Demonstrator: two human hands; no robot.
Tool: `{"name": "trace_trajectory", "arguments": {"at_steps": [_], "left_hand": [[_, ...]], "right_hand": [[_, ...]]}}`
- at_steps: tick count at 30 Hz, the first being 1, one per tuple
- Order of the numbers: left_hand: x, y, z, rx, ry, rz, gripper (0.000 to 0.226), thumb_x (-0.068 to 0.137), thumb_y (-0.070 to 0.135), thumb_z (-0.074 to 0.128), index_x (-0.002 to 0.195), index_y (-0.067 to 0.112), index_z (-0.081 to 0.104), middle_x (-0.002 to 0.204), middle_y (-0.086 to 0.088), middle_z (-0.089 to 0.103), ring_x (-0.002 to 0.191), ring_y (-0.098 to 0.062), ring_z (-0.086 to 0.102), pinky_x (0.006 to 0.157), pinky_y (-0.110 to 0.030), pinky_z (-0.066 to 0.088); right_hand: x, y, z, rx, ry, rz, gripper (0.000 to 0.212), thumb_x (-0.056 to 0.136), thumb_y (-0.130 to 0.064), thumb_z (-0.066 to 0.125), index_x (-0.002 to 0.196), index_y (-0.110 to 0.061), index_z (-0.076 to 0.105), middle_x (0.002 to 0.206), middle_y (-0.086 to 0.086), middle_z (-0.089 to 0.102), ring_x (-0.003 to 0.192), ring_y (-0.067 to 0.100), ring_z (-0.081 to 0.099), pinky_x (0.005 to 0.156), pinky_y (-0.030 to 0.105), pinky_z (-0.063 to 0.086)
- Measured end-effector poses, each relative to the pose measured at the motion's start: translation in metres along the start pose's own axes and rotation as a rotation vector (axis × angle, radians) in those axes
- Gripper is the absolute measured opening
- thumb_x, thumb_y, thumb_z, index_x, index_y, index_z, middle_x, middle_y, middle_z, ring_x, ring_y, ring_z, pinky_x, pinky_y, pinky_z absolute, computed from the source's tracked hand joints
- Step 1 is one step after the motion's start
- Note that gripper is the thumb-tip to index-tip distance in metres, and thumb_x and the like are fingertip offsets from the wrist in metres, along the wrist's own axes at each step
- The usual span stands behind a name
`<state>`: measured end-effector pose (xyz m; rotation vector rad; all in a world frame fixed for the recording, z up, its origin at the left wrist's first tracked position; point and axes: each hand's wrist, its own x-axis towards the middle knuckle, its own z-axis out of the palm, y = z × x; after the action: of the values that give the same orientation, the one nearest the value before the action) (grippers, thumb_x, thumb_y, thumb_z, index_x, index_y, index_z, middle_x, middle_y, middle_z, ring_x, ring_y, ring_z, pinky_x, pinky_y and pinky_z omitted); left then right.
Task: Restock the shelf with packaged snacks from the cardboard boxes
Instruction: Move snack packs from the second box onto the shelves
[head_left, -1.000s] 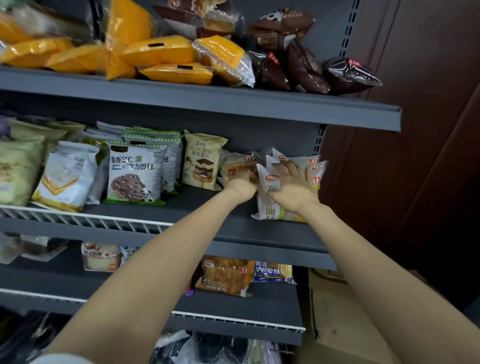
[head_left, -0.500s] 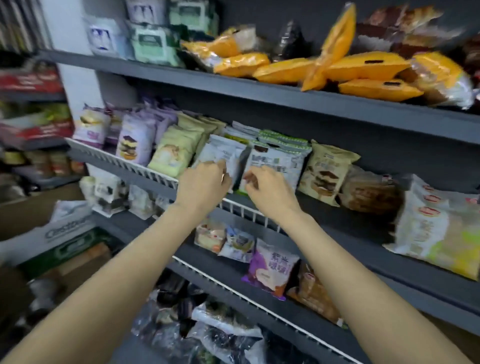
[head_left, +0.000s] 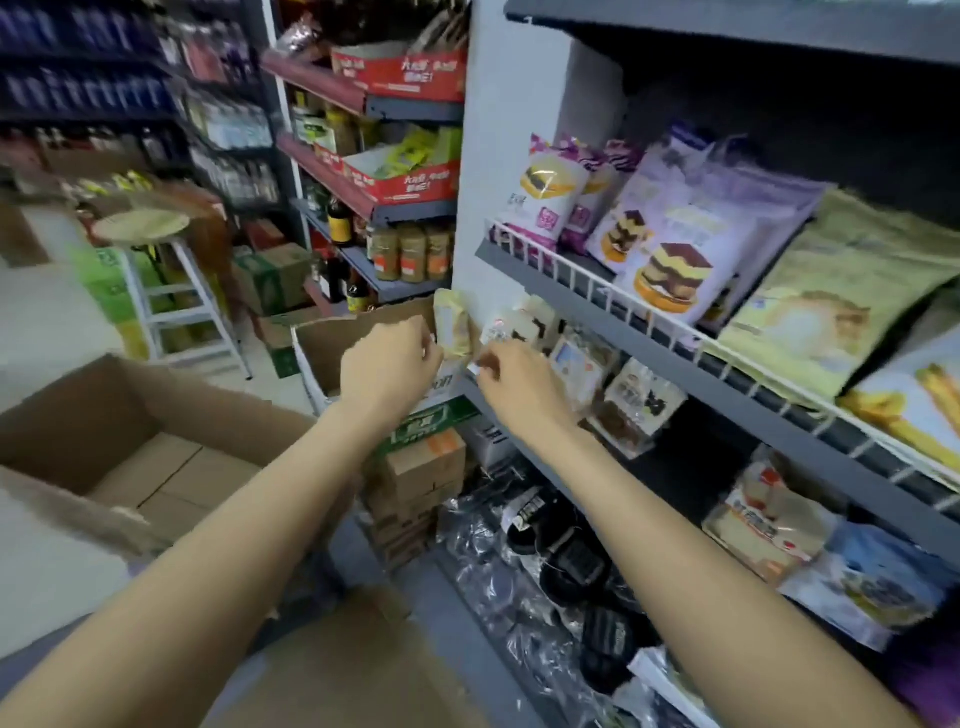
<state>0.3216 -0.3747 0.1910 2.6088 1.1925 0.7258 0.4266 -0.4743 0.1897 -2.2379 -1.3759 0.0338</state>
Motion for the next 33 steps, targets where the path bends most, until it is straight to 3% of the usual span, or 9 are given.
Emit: {"name": "trace_trajectory", "arguments": {"at_steps": [5, 8, 11, 14, 19, 25, 28, 30, 33], "left_hand": [[0.083, -0.102, 0.061, -0.029, -0.138, -0.191, 0.026, 0.09, 0.028, 0.045, 0.088, 0.006, 0.059, 0.087, -0.014, 0.064, 0.083, -0.035, 0.062, 0.064, -0.035, 0.048], [0.136, -0.153, 0.11, -0.034, -0.249, -0.265, 0.024, 0.089, 0.024, 0.046, 0.089, 0.005, 0.059, 0.088, -0.016, 0.065, 0.082, -0.037, 0.064, 0.065, -0.034, 0.049], [0.183, -0.197, 0.164, -0.033, -0.359, -0.336, 0.025, 0.091, 0.024, 0.048, 0.102, 0.005, 0.061, 0.105, -0.018, 0.065, 0.095, -0.037, 0.061, 0.075, -0.036, 0.049], [0.214, -0.23, 0.218, -0.029, -0.554, -0.328, 0.027, 0.096, 0.018, 0.044, 0.114, 0.006, 0.059, 0.114, -0.017, 0.063, 0.102, -0.037, 0.059, 0.081, -0.037, 0.047], [0.247, -0.271, 0.295, -0.016, -0.802, -0.308, 0.035, 0.095, 0.016, 0.047, 0.128, 0.009, 0.054, 0.13, -0.014, 0.057, 0.118, -0.031, 0.053, 0.097, -0.035, 0.043], [0.267, -0.285, 0.351, -0.026, -1.089, -0.305, 0.049, 0.096, 0.023, 0.051, 0.141, 0.009, 0.038, 0.143, -0.014, 0.042, 0.129, -0.03, 0.043, 0.1, -0.032, 0.038], [0.267, -0.285, 0.369, -0.254, -1.195, -0.4, 0.065, 0.089, 0.022, 0.062, 0.145, 0.014, 0.03, 0.14, -0.012, 0.045, 0.123, -0.029, 0.047, 0.09, -0.026, 0.04], [0.266, -0.285, 0.375, -0.338, -1.174, -0.407, 0.072, 0.082, 0.013, 0.07, 0.143, 0.014, 0.032, 0.136, -0.01, 0.049, 0.121, -0.027, 0.048, 0.089, -0.023, 0.038], [0.269, -0.286, 0.378, -0.274, -0.909, -0.392, 0.036, 0.088, 0.006, 0.06, 0.124, 0.01, 0.058, 0.125, -0.013, 0.059, 0.115, -0.028, 0.054, 0.085, -0.025, 0.039]], "right_hand": [[0.108, -0.011, 0.097, 0.008, -0.146, -0.007, 0.019, 0.093, -0.014, 0.047, 0.103, -0.008, 0.062, 0.106, 0.011, 0.06, 0.096, 0.029, 0.057, 0.064, 0.032, 0.04], [0.176, -0.002, 0.16, 0.011, -0.256, 0.019, 0.019, 0.093, -0.012, 0.047, 0.093, -0.006, 0.065, 0.095, 0.012, 0.06, 0.089, 0.031, 0.057, 0.06, 0.032, 0.037], [0.239, 0.019, 0.223, -0.003, -0.382, 0.033, 0.019, 0.093, -0.012, 0.046, 0.089, -0.006, 0.063, 0.093, 0.012, 0.056, 0.081, 0.032, 0.054, 0.063, 0.034, 0.042], [0.29, 0.048, 0.278, -0.076, -0.508, 0.079, 0.031, 0.094, -0.016, 0.048, 0.121, -0.003, 0.055, 0.116, 0.014, 0.056, 0.095, 0.034, 0.058, 0.072, 0.037, 0.048], [0.347, 0.088, 0.341, -0.25, -0.777, 0.113, 0.035, 0.095, -0.02, 0.047, 0.124, -0.002, 0.055, 0.129, 0.016, 0.055, 0.115, 0.031, 0.053, 0.096, 0.04, 0.046], [0.375, 0.118, 0.392, -0.363, -1.025, 0.089, 0.046, 0.091, -0.013, 0.057, 0.134, -0.006, 0.045, 0.132, 0.014, 0.053, 0.115, 0.03, 0.054, 0.085, 0.03, 0.045], [0.381, 0.126, 0.402, -0.364, -0.898, 0.13, 0.022, 0.09, 0.0, 0.051, 0.11, 0.003, 0.059, 0.117, 0.022, 0.059, 0.107, 0.035, 0.058, 0.086, 0.033, 0.046], [0.384, 0.133, 0.404, -0.287, -0.75, 0.185, 0.02, 0.09, 0.005, 0.047, 0.103, 0.005, 0.062, 0.111, 0.025, 0.06, 0.103, 0.037, 0.06, 0.087, 0.037, 0.049], [0.384, 0.141, 0.402, -0.157, -0.62, 0.242, 0.018, 0.091, 0.002, 0.048, 0.09, 0.002, 0.065, 0.104, 0.022, 0.063, 0.096, 0.035, 0.061, 0.083, 0.035, 0.052]]}}
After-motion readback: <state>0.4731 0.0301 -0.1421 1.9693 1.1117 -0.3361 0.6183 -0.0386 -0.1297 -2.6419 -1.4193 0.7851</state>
